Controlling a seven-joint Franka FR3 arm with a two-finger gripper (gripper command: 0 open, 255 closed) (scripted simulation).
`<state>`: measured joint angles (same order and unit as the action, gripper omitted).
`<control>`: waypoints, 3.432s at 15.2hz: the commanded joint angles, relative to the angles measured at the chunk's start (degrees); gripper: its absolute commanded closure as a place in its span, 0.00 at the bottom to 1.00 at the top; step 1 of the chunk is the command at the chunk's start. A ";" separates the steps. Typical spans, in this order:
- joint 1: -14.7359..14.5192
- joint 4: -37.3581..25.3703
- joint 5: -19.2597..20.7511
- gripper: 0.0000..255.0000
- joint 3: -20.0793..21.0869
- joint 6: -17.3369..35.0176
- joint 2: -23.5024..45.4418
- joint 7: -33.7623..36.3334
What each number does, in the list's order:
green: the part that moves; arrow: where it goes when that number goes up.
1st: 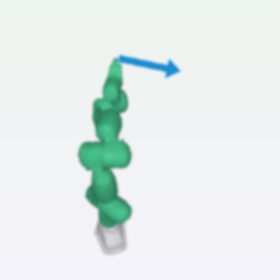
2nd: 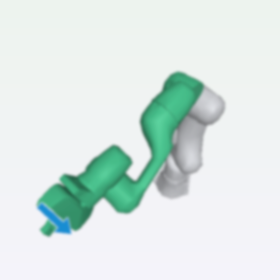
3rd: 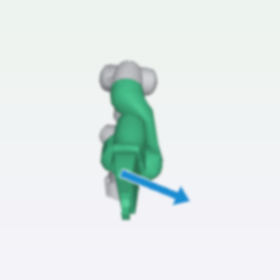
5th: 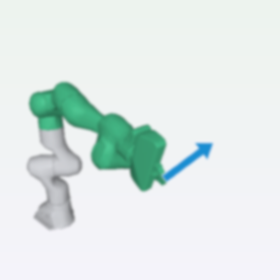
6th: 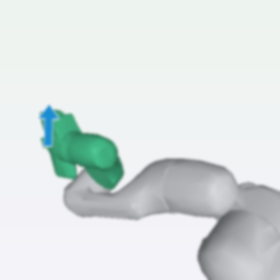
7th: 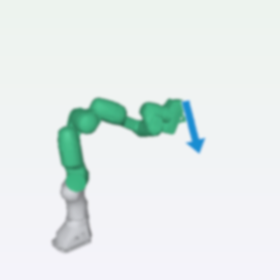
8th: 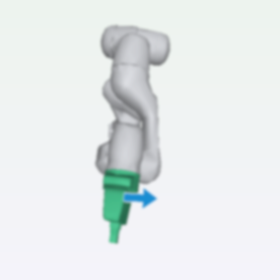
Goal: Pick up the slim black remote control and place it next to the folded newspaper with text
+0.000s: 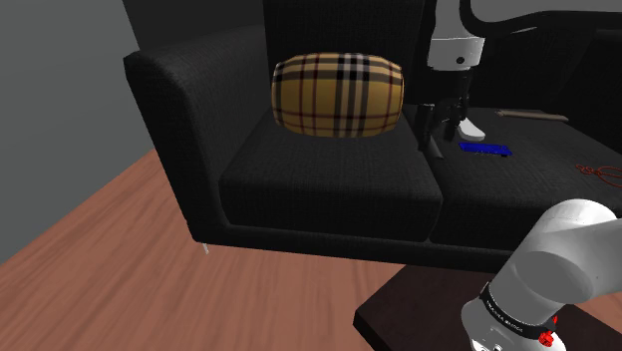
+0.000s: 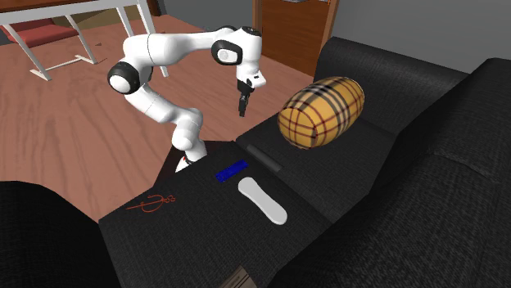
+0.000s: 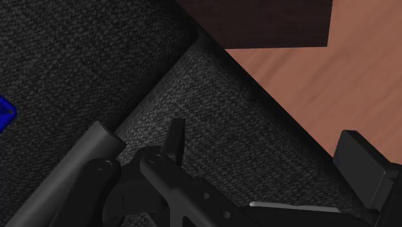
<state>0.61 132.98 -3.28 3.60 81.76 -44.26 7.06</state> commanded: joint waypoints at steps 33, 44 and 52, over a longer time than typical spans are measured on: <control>15.42 -3.05 1.11 0.00 -12.87 19.06 23.03 12.66; 15.38 -3.05 1.12 1.00 -12.90 19.06 23.03 12.67; 15.27 -8.78 1.13 1.00 -12.74 12.86 22.53 13.19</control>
<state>15.84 124.82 -2.21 -9.08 95.41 -21.58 20.30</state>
